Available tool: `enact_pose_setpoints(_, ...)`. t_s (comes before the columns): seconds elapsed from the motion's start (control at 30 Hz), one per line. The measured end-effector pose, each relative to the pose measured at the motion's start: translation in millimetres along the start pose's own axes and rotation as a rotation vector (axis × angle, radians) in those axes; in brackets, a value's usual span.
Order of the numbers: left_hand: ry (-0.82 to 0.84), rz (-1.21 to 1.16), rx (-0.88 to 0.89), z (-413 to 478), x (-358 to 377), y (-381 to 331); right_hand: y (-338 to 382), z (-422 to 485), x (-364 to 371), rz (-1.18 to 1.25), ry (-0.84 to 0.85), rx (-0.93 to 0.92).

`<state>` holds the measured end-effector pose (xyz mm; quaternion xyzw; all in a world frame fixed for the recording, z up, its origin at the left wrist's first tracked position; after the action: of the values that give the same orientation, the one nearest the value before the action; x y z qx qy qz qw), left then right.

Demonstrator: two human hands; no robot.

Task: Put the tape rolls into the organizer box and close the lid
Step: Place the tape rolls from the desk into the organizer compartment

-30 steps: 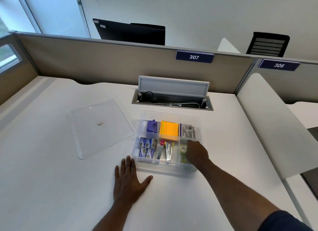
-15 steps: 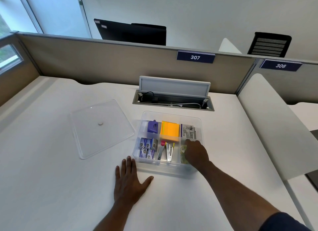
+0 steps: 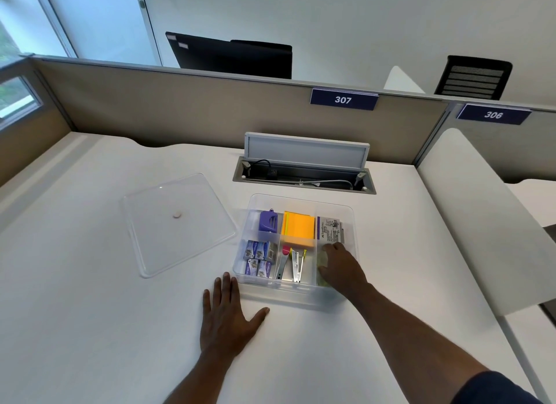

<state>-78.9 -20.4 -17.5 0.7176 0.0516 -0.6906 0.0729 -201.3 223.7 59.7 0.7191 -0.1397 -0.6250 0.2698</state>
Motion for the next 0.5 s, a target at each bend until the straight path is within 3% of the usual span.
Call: enact_pose_setpoints(0.5, 0.015, -0.01, -0.01, 1.0, 3.8, 0.8, -7.2, 7.4, 6.0, 0.073, 0.037, 0.135)
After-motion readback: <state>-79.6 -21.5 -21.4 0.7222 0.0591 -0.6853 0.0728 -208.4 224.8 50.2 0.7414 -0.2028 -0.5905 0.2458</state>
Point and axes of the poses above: each hand's wrist, its own z-axis towards the middle knuckle, its own x-axis out of the palm, y = z × x, the point moved 7 cm from there along z, towards the middle knuckle, and after that the axes turned 15 degrees about z, right-handed, at the moved point
